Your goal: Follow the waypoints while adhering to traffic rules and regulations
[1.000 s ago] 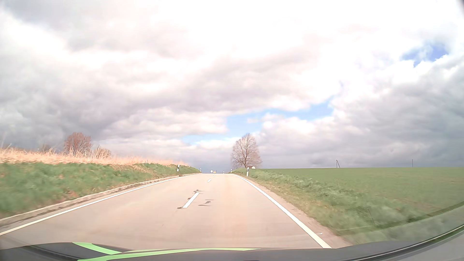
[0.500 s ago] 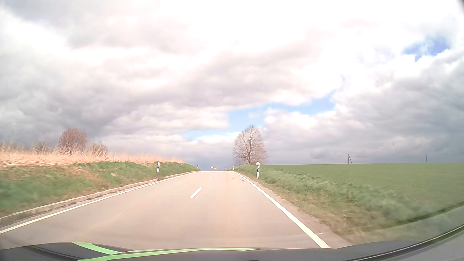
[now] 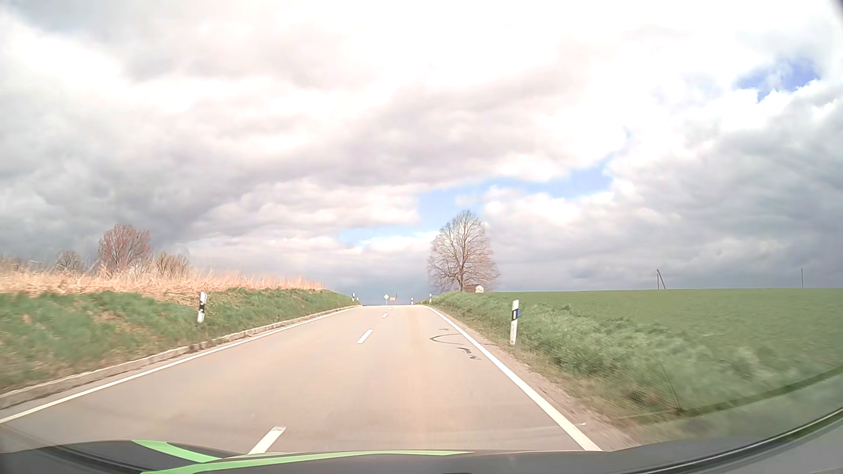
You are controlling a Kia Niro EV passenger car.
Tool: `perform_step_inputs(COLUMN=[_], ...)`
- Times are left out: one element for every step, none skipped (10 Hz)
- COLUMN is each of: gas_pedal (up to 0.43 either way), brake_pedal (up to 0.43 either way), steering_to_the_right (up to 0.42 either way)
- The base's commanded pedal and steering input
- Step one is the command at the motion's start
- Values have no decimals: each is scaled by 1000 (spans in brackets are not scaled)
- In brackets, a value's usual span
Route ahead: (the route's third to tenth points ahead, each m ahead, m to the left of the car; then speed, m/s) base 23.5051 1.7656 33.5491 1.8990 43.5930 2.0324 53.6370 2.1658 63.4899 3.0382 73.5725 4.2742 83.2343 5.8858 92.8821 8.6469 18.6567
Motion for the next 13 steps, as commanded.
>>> perform_step_inputs(gas_pedal=[0,0,0,0,0,0,0,0,0,0,0,0,0], brake_pedal=[0,0,0,0,0,0,0,0,0,0,0,0,0], steering_to_the_right=[-5,-4,-4,-4,-4,-4,-4,-4,-4,-4,-4,-5,-5])
